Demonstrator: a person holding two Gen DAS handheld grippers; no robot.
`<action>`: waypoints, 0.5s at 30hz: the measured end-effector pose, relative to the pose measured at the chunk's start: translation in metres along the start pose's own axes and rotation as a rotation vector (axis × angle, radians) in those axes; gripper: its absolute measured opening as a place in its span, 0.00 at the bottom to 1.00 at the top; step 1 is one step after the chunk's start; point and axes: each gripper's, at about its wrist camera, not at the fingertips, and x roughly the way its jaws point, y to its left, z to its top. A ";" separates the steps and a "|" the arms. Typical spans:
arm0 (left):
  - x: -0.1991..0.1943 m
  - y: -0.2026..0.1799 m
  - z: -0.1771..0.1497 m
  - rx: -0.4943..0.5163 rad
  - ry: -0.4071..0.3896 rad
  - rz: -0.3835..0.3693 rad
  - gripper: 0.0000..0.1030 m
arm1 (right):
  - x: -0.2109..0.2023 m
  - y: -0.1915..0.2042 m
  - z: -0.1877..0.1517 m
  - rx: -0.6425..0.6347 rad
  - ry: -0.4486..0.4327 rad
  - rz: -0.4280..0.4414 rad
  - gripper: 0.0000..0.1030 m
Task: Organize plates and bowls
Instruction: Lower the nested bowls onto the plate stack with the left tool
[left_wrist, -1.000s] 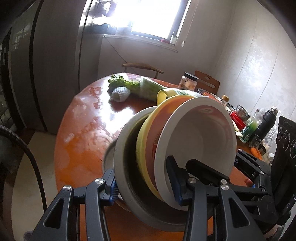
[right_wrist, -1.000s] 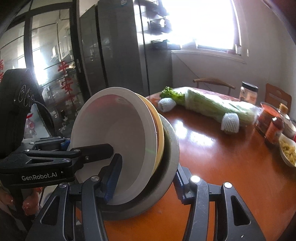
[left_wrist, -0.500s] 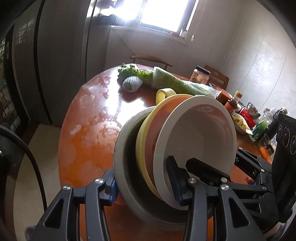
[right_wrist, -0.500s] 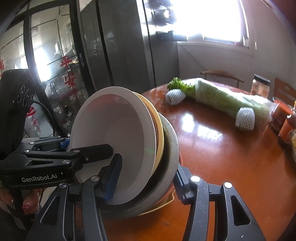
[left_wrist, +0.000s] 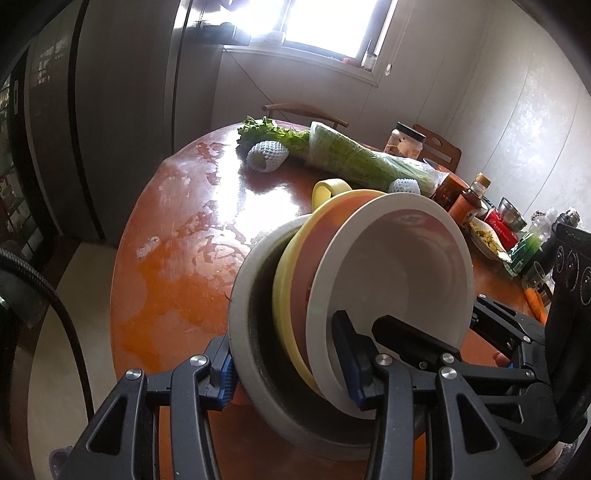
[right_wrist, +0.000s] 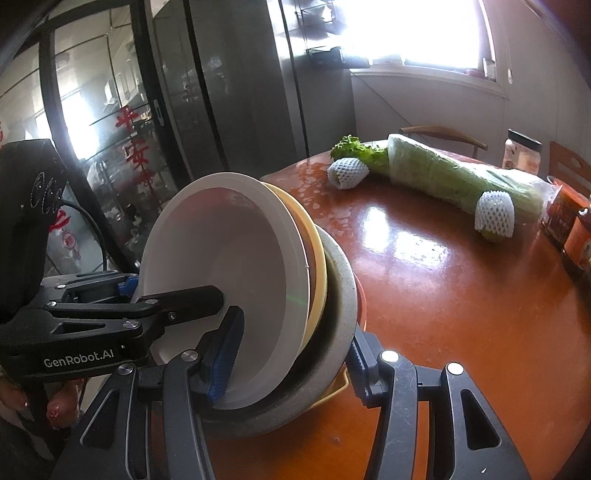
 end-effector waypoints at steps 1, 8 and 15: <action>0.001 0.000 0.000 0.000 0.000 0.000 0.44 | 0.000 0.000 0.000 0.001 0.000 -0.001 0.53; 0.004 0.000 0.001 -0.002 0.003 0.003 0.44 | 0.002 -0.001 -0.001 0.007 0.001 -0.015 0.53; 0.006 0.002 0.002 -0.004 -0.003 0.011 0.44 | 0.003 0.001 -0.001 0.004 -0.004 -0.033 0.53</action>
